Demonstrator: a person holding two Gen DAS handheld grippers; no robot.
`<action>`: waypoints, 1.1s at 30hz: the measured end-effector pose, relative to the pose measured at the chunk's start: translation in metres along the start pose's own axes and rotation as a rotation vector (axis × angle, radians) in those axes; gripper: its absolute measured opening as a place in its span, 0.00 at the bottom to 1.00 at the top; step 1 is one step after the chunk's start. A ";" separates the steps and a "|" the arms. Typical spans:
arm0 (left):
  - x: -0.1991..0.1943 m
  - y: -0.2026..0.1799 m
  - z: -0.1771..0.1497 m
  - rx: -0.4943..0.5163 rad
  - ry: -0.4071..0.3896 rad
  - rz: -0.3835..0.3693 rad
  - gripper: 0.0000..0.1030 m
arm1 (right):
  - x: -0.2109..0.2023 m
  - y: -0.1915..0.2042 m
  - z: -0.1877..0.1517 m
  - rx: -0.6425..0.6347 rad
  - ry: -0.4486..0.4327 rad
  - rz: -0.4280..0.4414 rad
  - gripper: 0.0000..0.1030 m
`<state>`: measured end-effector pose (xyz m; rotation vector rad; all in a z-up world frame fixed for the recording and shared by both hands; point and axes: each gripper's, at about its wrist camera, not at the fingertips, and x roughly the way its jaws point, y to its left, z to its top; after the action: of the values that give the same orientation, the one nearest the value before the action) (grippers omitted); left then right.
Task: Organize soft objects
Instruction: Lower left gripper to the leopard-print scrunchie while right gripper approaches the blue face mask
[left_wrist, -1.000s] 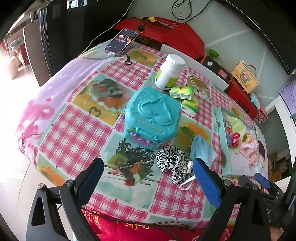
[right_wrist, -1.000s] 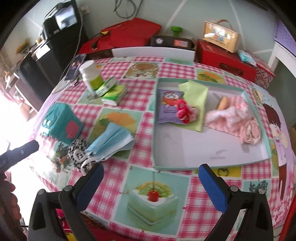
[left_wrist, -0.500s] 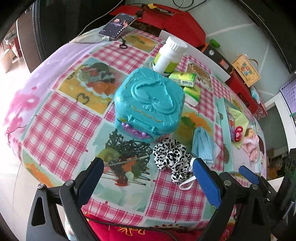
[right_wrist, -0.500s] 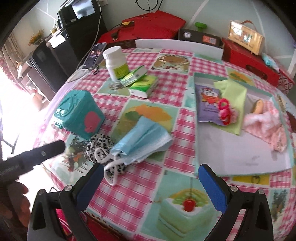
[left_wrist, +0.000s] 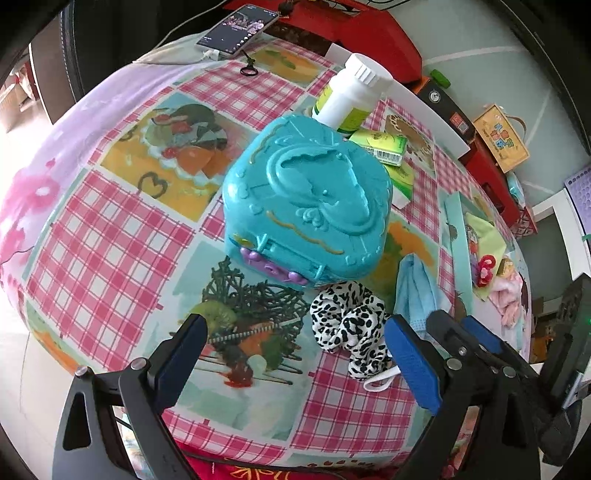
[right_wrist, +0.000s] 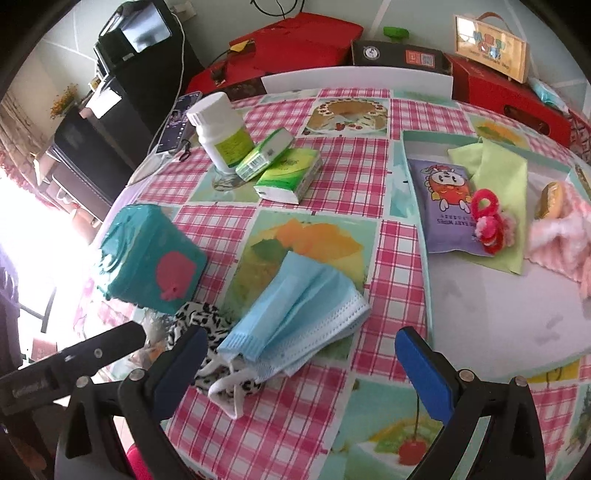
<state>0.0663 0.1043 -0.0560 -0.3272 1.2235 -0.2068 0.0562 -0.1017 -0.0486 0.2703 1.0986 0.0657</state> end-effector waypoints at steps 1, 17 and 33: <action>0.001 0.000 0.000 0.000 0.001 -0.001 0.94 | 0.002 -0.002 0.001 0.004 0.003 0.003 0.99; 0.009 -0.008 0.001 0.013 0.020 -0.010 0.94 | 0.028 -0.006 -0.001 -0.034 0.033 -0.021 0.78; 0.035 -0.039 -0.005 0.058 0.099 -0.020 0.94 | 0.025 -0.007 -0.004 -0.075 0.022 -0.069 0.53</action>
<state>0.0736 0.0562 -0.0744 -0.2812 1.3093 -0.2776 0.0632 -0.1028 -0.0741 0.1646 1.1235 0.0478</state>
